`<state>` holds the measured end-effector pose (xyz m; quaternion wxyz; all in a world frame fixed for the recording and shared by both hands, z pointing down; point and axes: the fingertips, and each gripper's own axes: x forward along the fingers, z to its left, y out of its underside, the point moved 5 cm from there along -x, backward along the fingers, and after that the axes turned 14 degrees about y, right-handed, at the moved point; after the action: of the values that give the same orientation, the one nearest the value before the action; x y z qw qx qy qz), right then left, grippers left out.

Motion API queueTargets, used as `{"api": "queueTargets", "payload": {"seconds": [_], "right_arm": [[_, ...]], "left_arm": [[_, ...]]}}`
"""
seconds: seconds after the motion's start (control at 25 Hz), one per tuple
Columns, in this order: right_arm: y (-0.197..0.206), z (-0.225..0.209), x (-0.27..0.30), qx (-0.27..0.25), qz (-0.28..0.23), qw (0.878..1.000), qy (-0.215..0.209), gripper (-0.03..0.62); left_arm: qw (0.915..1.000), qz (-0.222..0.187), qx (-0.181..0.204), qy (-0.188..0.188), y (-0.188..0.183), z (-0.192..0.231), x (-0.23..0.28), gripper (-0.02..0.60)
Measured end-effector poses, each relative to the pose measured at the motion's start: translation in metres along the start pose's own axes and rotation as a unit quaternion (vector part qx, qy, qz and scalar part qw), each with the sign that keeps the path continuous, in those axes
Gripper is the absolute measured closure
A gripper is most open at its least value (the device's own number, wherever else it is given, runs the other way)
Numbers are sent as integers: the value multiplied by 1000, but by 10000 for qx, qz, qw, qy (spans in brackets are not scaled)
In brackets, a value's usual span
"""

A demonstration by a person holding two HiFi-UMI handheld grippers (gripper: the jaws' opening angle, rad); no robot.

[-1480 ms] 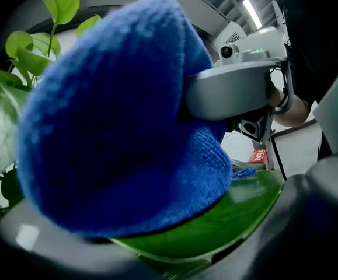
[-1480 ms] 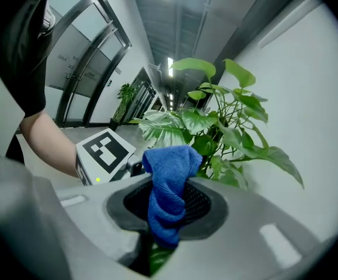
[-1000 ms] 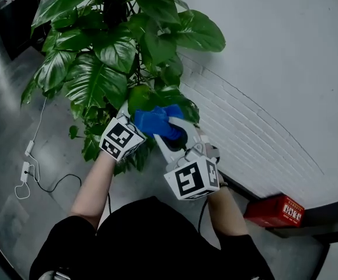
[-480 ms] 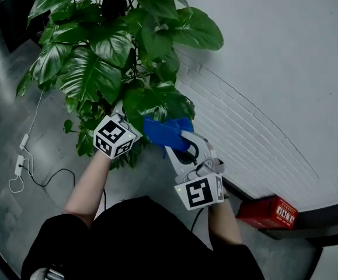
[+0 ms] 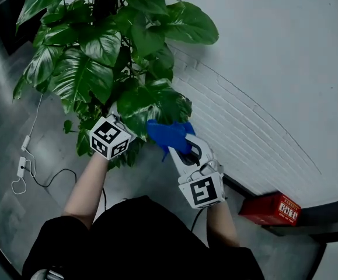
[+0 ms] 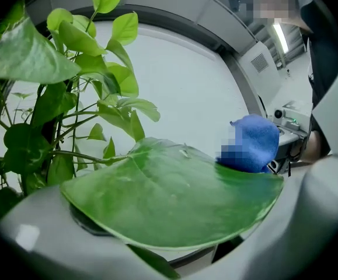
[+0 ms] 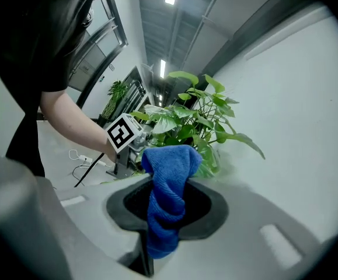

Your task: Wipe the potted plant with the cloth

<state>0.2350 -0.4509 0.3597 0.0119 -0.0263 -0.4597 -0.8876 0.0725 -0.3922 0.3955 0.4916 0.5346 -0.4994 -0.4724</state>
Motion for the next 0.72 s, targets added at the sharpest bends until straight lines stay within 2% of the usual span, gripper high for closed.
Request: {"api": "queueTargets", "payload": {"seconds": [0.16, 0.48, 0.6, 0.72], "right_arm": [[18, 4, -1, -178, 330, 9993, -87, 505], [42, 1, -11, -226, 413, 9986, -251, 505], [47, -3, -18, 1, 395, 9988, -286, 505], [35, -19, -32, 552, -106, 9979, -310, 505]], "left_arm": [[10000, -17, -18, -14, -1, -1, 3, 106], [9998, -48, -90, -165, -4, 1, 1, 106], [9994, -132, -122, -288, -8, 4, -2, 106], [9984, -260, -201, -457, -7, 1, -3, 106]]}}
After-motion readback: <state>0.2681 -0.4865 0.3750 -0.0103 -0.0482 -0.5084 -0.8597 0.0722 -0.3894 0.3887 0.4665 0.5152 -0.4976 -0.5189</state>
